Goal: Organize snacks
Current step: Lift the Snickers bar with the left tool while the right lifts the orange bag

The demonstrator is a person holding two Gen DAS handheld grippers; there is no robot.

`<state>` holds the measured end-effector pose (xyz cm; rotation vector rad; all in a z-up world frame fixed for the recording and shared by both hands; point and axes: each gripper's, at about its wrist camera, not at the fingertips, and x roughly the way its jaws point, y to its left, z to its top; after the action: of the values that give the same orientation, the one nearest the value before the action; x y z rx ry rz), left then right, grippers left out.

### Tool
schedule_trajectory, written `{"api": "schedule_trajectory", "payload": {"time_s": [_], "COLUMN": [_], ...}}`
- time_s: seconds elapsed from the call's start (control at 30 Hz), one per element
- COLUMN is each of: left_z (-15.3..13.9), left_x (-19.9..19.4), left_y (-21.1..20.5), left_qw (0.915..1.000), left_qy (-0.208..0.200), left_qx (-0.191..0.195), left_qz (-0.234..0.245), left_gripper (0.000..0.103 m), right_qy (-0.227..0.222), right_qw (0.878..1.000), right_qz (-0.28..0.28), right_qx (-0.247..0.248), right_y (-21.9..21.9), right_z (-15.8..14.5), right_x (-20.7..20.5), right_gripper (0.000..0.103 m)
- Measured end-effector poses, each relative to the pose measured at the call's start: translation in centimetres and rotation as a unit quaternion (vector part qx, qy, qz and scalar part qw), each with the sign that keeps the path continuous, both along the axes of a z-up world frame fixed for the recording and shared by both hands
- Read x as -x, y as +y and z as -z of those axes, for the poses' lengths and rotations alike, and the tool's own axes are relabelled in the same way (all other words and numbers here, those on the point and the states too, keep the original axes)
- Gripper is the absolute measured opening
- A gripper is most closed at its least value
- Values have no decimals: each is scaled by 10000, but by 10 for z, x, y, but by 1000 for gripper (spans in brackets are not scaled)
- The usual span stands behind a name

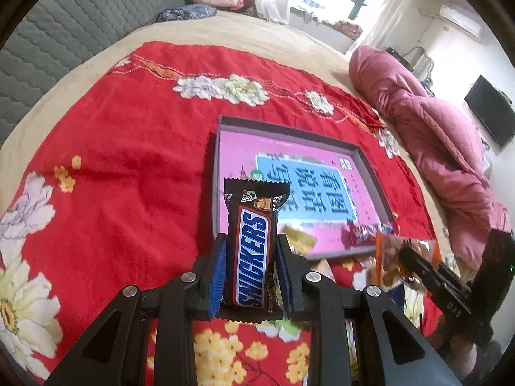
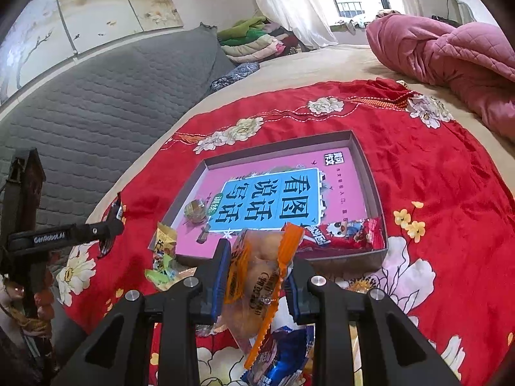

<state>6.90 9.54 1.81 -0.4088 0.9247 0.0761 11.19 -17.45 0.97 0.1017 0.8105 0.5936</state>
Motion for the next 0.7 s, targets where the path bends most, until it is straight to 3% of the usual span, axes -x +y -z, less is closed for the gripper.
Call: {"api": "schedule_trajectory", "payload": {"time_s": [0.4, 0.7], "left_z": [-1, 15], "left_x": [-34, -57], "left_y": [10, 17], "left_qw": [10000, 9998], "left_qy": [-28, 32], "left_qx": [-50, 128], "left_qz": [-51, -129], "left_gripper": [30, 30], "right_qy": [-89, -74], "right_qw": [9999, 9997], "right_qz": [101, 236], "right_qx": [82, 70], "right_y": [8, 11], "right_z": [-7, -7], "right_x": [-6, -14], "right_gripper": [31, 31]}}
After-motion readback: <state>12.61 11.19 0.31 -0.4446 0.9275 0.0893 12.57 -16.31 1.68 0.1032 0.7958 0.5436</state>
